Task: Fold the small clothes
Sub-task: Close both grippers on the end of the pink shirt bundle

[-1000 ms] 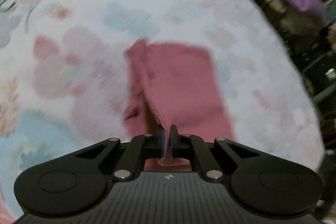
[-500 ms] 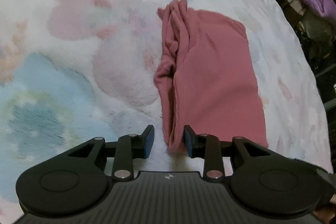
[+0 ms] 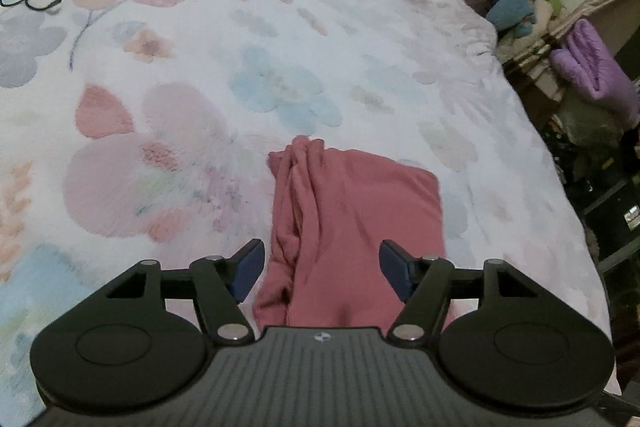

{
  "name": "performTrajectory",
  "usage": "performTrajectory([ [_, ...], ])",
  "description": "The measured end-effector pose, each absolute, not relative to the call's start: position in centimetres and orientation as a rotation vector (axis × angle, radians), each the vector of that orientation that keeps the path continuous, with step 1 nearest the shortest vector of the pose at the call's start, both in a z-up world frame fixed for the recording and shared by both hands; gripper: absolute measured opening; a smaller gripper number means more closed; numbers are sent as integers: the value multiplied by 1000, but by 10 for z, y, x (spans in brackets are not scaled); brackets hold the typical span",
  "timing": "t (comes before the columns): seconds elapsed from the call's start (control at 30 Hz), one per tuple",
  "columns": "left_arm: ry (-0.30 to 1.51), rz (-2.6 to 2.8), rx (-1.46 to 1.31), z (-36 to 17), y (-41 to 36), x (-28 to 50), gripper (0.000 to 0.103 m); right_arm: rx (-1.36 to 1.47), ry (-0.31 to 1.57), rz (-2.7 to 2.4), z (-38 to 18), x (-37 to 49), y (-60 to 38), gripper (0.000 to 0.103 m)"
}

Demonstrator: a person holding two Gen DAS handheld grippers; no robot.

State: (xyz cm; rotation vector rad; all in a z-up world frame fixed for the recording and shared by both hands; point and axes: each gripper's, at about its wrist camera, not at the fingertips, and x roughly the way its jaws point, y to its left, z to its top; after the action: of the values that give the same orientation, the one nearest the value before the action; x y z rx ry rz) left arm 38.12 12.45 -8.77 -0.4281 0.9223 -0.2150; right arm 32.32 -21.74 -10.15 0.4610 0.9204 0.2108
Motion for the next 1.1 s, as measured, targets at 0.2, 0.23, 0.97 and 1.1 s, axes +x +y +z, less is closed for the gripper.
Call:
performTrajectory([
  [0.2,961,-211,-515,-119,132,419,77,544,923,208,-117,363,-223,58],
  [0.23,967,-214,-530,-125,133,425,77,559,923,208,-121,371,-224,58],
  [0.97,1043,-316,-744,-180,160,482,33,888,994,223,-197,497,-231,50],
  [1.1,1043,-309,-736,-176,161,482,26,875,979,232,-192,501,-227,29],
])
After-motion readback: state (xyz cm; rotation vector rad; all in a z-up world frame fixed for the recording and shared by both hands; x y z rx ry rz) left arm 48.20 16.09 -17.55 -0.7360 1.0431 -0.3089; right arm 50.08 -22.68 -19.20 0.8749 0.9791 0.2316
